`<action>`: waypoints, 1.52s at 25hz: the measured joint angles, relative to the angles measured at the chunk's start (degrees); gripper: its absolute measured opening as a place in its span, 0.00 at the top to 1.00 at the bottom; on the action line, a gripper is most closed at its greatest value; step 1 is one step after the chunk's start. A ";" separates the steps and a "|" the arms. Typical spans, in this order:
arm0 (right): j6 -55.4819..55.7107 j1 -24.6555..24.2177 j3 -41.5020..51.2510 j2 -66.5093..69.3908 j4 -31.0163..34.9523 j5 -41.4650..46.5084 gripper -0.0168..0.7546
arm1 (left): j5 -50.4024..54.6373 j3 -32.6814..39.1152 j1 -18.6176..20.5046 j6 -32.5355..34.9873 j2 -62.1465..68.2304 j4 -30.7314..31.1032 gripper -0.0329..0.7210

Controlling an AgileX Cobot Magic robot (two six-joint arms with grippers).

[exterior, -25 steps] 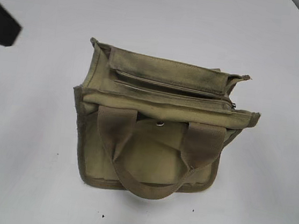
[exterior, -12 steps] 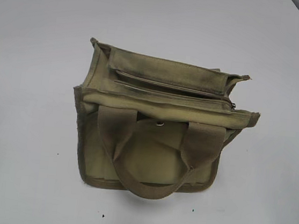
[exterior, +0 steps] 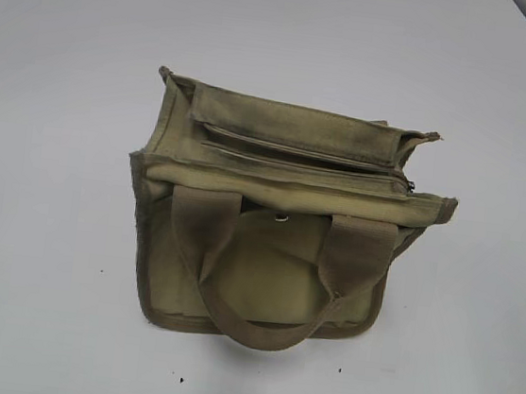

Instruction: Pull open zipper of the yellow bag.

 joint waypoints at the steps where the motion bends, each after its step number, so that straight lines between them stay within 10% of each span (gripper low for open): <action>1: -0.06 0.00 0.15 0.00 0.00 -0.15 0.22 | 0.00 0.04 0.00 0.00 -0.07 0.00 0.50; 30: -0.24 -0.05 0.31 0.00 0.06 -0.59 0.22 | -0.30 0.04 0.00 0.00 -0.24 0.00 0.57; 38: -0.24 -13.64 0.31 -2.34 0.34 -0.59 0.22 | -0.30 0.04 8.27 0.00 -2.92 0.00 0.59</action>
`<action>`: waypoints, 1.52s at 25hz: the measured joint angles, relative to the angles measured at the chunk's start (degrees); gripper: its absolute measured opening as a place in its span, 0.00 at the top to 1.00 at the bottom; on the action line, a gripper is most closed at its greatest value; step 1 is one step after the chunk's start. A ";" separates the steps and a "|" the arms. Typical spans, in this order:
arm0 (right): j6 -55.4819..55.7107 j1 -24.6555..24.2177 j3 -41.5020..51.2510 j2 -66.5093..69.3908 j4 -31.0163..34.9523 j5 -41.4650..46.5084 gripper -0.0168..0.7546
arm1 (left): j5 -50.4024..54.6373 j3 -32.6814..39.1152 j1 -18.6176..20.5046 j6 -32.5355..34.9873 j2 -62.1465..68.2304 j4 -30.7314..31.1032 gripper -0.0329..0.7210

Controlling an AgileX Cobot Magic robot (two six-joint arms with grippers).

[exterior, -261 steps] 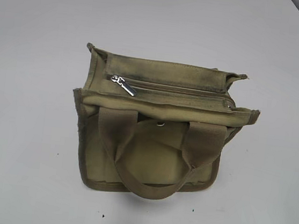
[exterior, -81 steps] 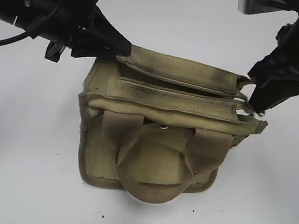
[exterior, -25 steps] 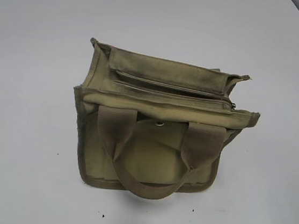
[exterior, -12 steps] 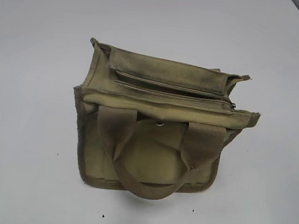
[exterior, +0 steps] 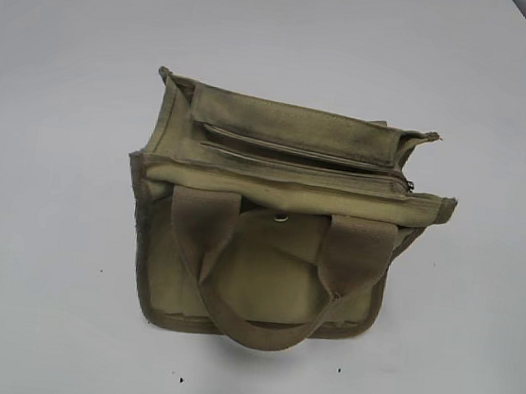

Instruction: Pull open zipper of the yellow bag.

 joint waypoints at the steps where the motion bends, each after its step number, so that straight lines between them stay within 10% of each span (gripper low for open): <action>1: 0.00 -1.98 0.00 -1.49 -0.05 0.00 0.22 | 0.00 0.00 2.15 0.00 -0.65 0.00 0.59; 8: 0.00 -7.36 0.00 -14.03 -0.05 0.00 0.22 | 0.00 0.00 9.70 0.00 -6.01 0.00 0.61; 38: 0.00 -7.42 0.00 -15.75 0.06 0.00 0.22 | 0.00 0.07 9.75 0.00 -6.09 0.00 0.62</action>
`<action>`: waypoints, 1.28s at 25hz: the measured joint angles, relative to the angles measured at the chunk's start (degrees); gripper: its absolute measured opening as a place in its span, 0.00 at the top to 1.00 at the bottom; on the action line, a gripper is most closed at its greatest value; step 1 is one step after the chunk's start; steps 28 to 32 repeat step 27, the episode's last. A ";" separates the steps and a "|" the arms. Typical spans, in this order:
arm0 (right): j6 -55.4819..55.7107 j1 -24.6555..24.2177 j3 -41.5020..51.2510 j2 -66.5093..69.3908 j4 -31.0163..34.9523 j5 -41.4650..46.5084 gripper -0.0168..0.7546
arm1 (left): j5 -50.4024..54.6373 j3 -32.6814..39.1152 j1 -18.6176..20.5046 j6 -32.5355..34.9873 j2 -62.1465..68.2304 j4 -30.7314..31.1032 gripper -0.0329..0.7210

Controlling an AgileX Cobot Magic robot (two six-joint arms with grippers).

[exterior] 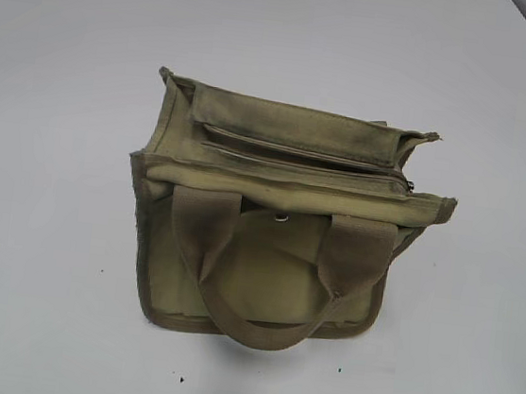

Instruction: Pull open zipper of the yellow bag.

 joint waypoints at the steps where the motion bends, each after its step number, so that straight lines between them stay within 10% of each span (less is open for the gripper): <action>1: 0.00 0.00 0.00 0.00 0.00 0.00 0.22 | 0.00 0.00 0.00 0.00 0.00 0.00 0.62; 32: 0.00 1.32 0.00 0.00 0.00 0.00 0.22 | 0.00 0.00 -1.44 0.00 0.00 0.00 0.62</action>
